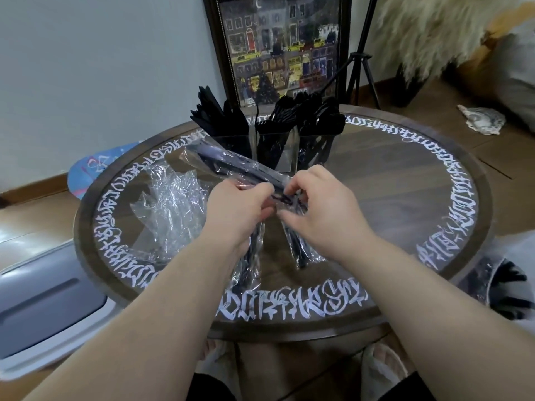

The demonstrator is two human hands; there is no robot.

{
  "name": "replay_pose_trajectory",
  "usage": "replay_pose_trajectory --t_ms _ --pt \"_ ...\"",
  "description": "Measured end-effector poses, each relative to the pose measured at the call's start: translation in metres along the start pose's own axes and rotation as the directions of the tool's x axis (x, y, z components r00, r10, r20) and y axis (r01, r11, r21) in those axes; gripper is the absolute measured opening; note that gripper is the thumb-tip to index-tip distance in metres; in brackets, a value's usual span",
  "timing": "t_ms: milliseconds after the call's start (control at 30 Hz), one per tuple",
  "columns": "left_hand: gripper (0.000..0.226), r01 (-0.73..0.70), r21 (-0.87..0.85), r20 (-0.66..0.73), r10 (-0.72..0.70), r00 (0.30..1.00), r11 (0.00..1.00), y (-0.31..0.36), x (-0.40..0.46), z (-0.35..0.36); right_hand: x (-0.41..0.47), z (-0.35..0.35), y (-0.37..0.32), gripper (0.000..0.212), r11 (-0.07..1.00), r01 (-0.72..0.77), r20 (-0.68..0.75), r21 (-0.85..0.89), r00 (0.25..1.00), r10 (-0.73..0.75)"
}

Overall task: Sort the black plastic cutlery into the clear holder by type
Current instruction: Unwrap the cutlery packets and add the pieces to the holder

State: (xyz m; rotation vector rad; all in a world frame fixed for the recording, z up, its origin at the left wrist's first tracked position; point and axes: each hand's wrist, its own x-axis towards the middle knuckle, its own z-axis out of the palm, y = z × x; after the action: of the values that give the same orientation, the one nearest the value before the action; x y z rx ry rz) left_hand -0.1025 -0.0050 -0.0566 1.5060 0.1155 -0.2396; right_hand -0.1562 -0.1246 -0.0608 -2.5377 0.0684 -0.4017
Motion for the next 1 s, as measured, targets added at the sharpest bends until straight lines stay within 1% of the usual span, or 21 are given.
replay_pose_trajectory --t_ms 100,233,300,400,533,633,700,733,767,800,867,900,1000 --pt "0.014 0.013 -0.021 0.032 -0.012 0.999 1.000 0.000 0.001 0.004 0.005 0.004 0.003 0.015 0.999 0.031 -0.015 -0.039 0.999 -0.031" --pt "0.008 0.030 -0.026 0.059 -0.028 0.998 0.999 0.000 0.002 0.005 0.012 0.004 0.006 0.005 0.999 0.037 -0.055 -0.007 0.998 -0.038" --pt "0.009 0.017 -0.048 0.023 -0.015 1.000 0.999 0.002 0.002 0.004 0.014 0.004 0.008 0.005 1.000 0.023 -0.045 -0.006 0.999 -0.023" --pt "0.017 -0.043 -0.015 -0.054 0.042 0.998 0.999 0.003 0.004 0.004 0.014 0.004 0.007 0.004 1.000 0.023 -0.040 -0.017 0.999 -0.023" --pt "0.019 -0.070 0.009 -0.064 0.070 0.995 0.998 0.003 0.005 0.006 0.014 0.004 0.007 0.005 0.999 0.050 -0.075 -0.011 0.996 -0.051" --pt "0.018 -0.041 0.005 -0.058 0.042 0.997 0.999 0.004 0.006 0.007 0.016 0.004 0.009 0.006 1.000 0.011 -0.117 -0.001 0.993 -0.011" --pt "0.018 -0.031 0.011 -0.037 0.031 0.999 0.999 0.003 0.005 0.006 0.019 0.000 0.012 0.007 0.997 -0.034 -0.193 0.067 0.980 0.047" --pt "0.018 -0.028 0.021 -0.021 0.028 0.999 0.999 0.003 0.006 0.006 0.021 -0.004 0.013 0.011 0.991 -0.073 -0.210 0.112 0.973 0.095" --pt "0.017 -0.025 0.031 -0.004 0.025 1.000 0.999 0.002 0.006 0.005 0.023 -0.007 0.015 0.017 0.980 -0.120 -0.193 0.157 0.970 0.149" --pt "0.017 -0.024 0.042 0.013 0.024 1.000 0.999 0.002 0.007 0.004 0.025 -0.009 0.018 0.024 0.966 -0.169 -0.147 0.196 0.969 0.200" --pt "0.018 -0.028 0.062 0.046 0.025 0.999 0.998 0.001 0.007 0.003 0.026 -0.009 0.021 0.028 0.939 -0.224 -0.039 0.260 0.969 0.242" --pt "0.019 -0.029 0.064 0.069 0.025 0.997 0.997 0.001 0.006 0.003 0.026 -0.007 0.022 0.026 0.935 -0.226 -0.012 0.275 0.971 0.238" --pt "0.023 -0.029 0.065 0.149 0.019 0.989 0.997 0.002 0.005 0.003 0.025 -0.005 0.022 0.016 0.940 -0.219 -0.009 0.261 0.973 0.229"
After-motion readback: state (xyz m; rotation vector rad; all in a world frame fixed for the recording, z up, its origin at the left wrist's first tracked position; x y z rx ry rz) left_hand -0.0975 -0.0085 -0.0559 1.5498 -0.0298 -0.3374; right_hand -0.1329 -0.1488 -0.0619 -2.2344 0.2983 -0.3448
